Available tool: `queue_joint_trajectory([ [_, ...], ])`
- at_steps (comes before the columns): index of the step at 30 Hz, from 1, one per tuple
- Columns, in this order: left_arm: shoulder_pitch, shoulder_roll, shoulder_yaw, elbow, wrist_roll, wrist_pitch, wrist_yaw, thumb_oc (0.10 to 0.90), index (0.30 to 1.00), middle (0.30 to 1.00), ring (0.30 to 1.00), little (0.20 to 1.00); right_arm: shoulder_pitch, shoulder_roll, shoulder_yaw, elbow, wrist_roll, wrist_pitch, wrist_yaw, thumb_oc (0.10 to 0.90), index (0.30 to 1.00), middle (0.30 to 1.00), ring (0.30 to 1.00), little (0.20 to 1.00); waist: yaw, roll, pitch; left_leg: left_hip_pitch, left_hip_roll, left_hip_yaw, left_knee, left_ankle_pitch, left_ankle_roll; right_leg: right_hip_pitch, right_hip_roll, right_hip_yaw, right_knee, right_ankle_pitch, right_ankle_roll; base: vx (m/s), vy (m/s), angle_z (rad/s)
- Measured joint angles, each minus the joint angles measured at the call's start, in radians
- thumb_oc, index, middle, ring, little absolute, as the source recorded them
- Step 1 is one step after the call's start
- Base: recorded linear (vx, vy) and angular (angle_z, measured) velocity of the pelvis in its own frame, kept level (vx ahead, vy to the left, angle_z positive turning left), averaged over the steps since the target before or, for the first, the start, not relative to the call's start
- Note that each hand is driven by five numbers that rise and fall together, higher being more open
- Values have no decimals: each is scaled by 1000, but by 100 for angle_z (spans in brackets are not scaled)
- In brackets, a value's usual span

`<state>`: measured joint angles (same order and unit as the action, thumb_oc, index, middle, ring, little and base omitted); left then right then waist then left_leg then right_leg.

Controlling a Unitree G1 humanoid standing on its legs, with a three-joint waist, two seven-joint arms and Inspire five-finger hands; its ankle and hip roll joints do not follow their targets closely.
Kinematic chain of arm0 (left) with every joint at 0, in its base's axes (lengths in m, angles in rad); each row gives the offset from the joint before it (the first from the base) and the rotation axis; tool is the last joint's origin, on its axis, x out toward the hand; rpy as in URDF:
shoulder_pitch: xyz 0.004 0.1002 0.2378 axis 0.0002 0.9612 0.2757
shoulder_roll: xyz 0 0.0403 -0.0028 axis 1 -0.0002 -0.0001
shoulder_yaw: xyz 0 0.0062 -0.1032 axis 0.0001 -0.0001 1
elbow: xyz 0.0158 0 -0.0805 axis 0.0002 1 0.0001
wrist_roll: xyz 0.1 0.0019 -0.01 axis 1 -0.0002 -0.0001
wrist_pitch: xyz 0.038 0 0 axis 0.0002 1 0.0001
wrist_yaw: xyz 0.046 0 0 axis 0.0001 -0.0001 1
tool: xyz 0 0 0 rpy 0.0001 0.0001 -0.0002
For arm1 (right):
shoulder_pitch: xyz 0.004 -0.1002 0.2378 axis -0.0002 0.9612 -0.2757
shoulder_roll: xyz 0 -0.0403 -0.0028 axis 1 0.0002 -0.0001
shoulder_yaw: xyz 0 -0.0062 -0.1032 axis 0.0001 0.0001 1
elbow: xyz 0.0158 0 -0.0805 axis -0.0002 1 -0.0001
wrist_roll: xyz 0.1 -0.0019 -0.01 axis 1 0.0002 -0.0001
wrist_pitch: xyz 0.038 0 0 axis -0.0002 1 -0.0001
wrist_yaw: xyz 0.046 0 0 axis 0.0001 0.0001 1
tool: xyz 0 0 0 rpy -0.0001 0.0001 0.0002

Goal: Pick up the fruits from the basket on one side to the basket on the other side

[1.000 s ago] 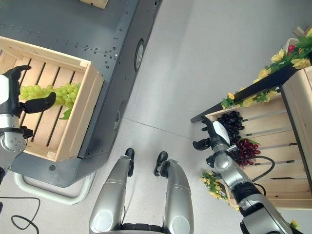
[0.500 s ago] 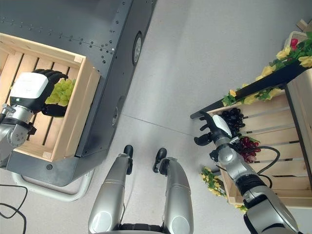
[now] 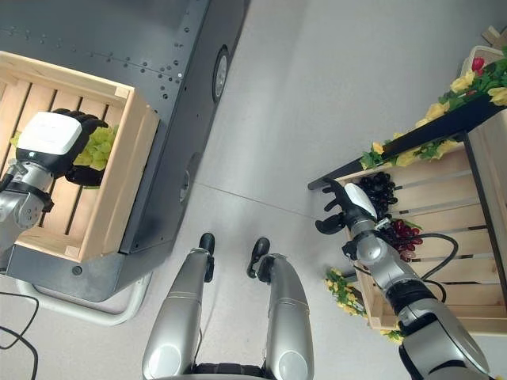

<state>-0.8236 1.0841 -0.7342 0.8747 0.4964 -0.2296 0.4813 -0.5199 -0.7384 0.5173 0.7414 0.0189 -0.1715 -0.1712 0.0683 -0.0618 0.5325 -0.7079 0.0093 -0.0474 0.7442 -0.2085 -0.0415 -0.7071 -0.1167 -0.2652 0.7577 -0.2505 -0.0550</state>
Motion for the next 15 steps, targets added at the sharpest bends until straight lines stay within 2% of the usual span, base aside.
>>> queue_joint_trajectory([
  [6,-78,-3,-5,61,-12,7,-10,800,900,900,900,900,-2,5,3,-2,28,-3,3,800,900,900,900,900,-1,-23,-1,-35,10,-5,15,-1,1,-15,3,-20,-1,-1,-4,-24,-18,7],
  [9,-100,-8,-7,96,-31,11,-10,800,900,900,900,900,-13,19,3,0,28,-4,3,800,900,900,900,900,-5,-44,-2,-57,13,-3,21,0,1,-35,4,-22,-1,6,-5,-44,1,0],
  [15,-139,-13,-33,126,-31,25,-31,800,900,900,900,900,-27,27,10,6,30,-4,2,800,900,900,900,900,-10,-61,-2,-81,18,-4,31,-1,3,-48,8,-26,-5,8,-3,0,0,0],
])
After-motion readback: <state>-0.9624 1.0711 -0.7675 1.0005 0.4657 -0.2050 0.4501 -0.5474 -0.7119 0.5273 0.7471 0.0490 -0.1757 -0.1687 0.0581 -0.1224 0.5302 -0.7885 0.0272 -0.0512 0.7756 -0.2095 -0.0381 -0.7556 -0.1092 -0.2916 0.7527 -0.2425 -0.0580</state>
